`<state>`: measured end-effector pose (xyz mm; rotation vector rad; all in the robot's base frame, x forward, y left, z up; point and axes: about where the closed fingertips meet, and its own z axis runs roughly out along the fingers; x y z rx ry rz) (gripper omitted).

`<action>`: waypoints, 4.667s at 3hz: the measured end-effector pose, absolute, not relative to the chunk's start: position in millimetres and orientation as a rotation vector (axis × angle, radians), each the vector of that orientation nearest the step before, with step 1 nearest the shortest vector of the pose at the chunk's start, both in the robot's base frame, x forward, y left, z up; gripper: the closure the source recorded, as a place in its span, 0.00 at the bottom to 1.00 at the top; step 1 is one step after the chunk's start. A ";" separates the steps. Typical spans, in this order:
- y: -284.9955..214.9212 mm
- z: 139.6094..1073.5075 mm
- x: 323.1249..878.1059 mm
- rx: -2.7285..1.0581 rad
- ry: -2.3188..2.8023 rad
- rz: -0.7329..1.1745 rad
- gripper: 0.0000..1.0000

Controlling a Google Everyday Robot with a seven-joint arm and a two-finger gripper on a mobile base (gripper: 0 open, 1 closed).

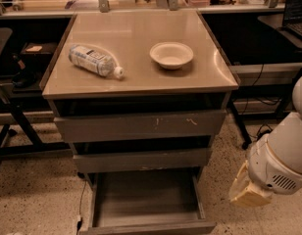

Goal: Close bottom drawer

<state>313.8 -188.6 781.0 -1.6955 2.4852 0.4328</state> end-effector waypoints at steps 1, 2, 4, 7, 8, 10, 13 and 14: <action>-180.7 732.7 297.7 -1.662 2.528 0.554 1.00; -164.9 634.9 268.2 -1.593 2.605 0.779 1.00; -142.1 522.2 237.0 -1.513 2.679 1.058 1.00; -139.9 436.6 299.1 -1.388 2.587 1.089 1.00; -138.7 378.6 340.5 -1.286 2.564 1.130 1.00; -128.1 347.1 333.0 -1.244 2.564 1.222 1.00; -131.4 227.9 359.3 -0.952 2.629 1.359 1.00; -130.2 225.2 370.9 -0.845 2.603 1.289 1.00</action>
Offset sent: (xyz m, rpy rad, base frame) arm -0.0780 0.0454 -0.2870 0.2069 0.4237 -0.1376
